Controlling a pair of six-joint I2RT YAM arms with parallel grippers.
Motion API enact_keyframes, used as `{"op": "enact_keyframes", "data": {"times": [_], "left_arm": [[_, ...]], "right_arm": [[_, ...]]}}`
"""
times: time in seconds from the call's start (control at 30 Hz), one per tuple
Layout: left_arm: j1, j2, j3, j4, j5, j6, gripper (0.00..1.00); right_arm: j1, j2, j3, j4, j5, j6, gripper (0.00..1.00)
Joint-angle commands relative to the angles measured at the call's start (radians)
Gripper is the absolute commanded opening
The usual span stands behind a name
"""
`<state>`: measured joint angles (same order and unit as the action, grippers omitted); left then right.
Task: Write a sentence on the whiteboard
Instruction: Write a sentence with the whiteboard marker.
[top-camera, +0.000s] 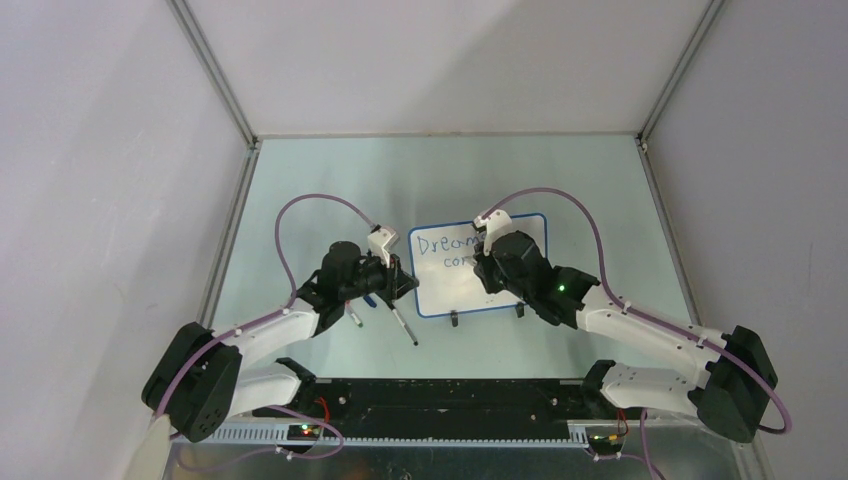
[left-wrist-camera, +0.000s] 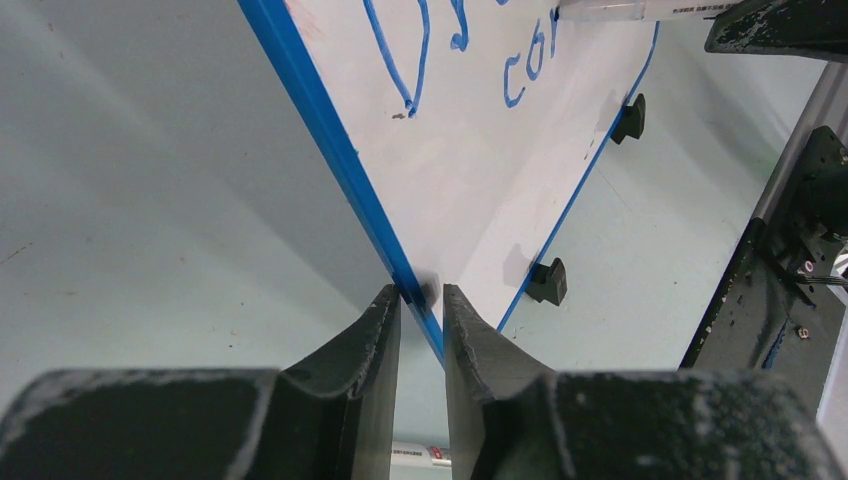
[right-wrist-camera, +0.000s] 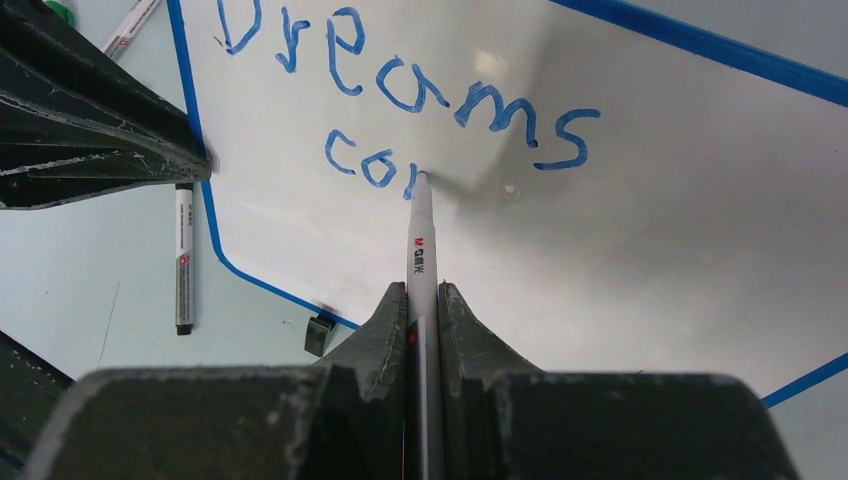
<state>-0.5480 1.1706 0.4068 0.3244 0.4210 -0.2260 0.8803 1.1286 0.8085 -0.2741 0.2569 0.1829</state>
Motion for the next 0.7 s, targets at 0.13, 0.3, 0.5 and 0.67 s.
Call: {"op": "enact_keyframes", "data": {"times": [0.13,0.3,0.5,0.67], "left_arm": [[-0.006,-0.022,0.019,0.011,0.009,0.023,0.26],[-0.005,-0.023,0.018,0.010,0.009,0.024,0.26],[-0.005,-0.023,0.018,0.011,0.009,0.023,0.26],[-0.006,-0.022,0.018,0.011,0.008,0.024,0.26]], "right_arm": [[-0.019,-0.005,0.035,-0.018,0.054,-0.001,0.00],[-0.019,-0.002,0.034,-0.047,0.055,0.010,0.00],[-0.012,-0.016,0.028,-0.063,0.060,0.020,0.00],[-0.008,-0.016,0.014,-0.068,0.058,0.025,0.00]]}}
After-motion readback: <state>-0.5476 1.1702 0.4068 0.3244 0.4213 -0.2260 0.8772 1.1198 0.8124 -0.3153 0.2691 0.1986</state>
